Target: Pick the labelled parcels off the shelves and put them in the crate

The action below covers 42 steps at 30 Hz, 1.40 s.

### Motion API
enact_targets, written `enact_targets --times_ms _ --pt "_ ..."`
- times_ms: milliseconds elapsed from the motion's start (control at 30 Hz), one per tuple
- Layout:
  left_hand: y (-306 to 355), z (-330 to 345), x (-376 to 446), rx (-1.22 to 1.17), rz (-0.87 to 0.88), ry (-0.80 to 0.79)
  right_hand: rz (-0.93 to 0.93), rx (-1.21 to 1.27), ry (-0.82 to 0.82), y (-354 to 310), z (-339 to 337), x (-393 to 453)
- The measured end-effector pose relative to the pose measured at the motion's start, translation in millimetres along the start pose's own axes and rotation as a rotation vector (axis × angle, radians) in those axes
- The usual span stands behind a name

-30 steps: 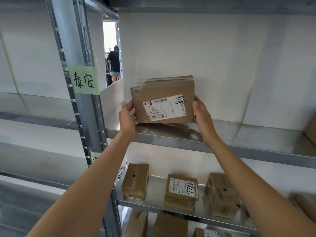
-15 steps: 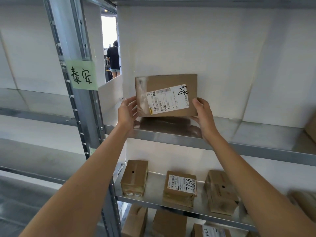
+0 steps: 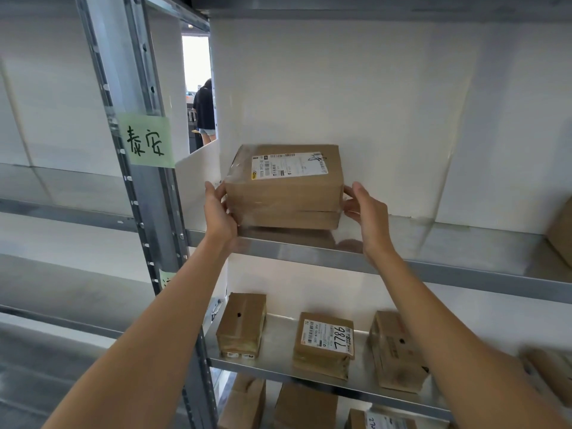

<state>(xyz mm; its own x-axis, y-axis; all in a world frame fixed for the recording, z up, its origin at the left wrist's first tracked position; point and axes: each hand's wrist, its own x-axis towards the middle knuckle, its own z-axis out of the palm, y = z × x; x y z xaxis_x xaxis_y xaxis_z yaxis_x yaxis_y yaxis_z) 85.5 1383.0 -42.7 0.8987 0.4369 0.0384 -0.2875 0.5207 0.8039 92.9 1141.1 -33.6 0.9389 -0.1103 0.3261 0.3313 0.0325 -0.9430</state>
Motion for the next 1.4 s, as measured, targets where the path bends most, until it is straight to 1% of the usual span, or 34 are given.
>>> enact_targets --times_ms 100,200,333,400,567,633,767,867,933,967,1000,1067,1133,1200,1233,1333,1400 --pt "-0.5 -0.5 2.0 -0.024 -0.002 0.020 0.039 0.039 0.000 -0.6 -0.6 0.4" --pt "-2.8 -0.5 0.4 0.036 0.019 0.047 0.071 0.047 0.015 -0.8 -0.7 1.0" --pt "-9.9 4.1 -6.4 0.131 0.140 0.231 0.059 0.017 0.019 0.9 -0.8 -0.8" --pt "-9.9 8.4 -13.5 0.154 0.189 0.287 0.026 -0.021 0.003 1.5 -0.8 -2.1" --pt "-6.0 11.6 -16.7 0.221 0.227 0.297 -0.016 -0.073 -0.014 -0.3 -0.4 -3.2" --pt "-5.8 8.7 -14.1 0.211 0.202 0.292 -0.019 -0.090 -0.015 1.0 0.0 -1.9" --pt "-8.3 6.6 -15.9 0.199 0.215 0.257 -0.007 -0.106 -0.013 2.6 0.3 -0.1" --pt "-4.1 9.6 -17.6 0.163 0.204 0.251 -0.021 -0.095 0.030 4.8 -0.8 -1.2" --pt "-3.1 6.0 -19.9 0.043 0.242 0.314 -0.074 -0.101 0.077 8.5 -1.5 -1.4" --pt "-5.8 1.2 -26.6 0.012 0.304 0.360 -0.103 -0.113 0.094 9.6 -1.9 -0.7" --pt "-11.8 -4.6 -37.5 0.050 0.385 0.408 -0.129 -0.131 0.099 10.2 -1.9 -0.6" --pt "-34.9 -22.2 -61.7 0.232 0.512 0.462 -0.181 -0.144 0.101 13.0 -0.8 -1.2" --pt "-64.1 -43.8 -83.0 0.409 0.522 0.445 -0.283 -0.136 0.151 16.6 0.5 -4.2" --pt "-91.8 -67.3 -93.3 0.576 0.468 0.397 -0.443 -0.173 0.218 19.0 2.6 -10.5" --pt "-103.5 -78.5 -94.4 0.645 0.412 0.369 -0.531 -0.216 0.227 20.5 3.6 -14.4" --pt "-128.0 -106.7 -89.6 0.751 0.213 0.297 -0.797 -0.355 0.156 34.2 7.4 -33.5" --pt "-135.5 -120.3 -81.2 0.797 0.075 0.259 -0.901 -0.409 0.085 54.7 13.7 -56.6"
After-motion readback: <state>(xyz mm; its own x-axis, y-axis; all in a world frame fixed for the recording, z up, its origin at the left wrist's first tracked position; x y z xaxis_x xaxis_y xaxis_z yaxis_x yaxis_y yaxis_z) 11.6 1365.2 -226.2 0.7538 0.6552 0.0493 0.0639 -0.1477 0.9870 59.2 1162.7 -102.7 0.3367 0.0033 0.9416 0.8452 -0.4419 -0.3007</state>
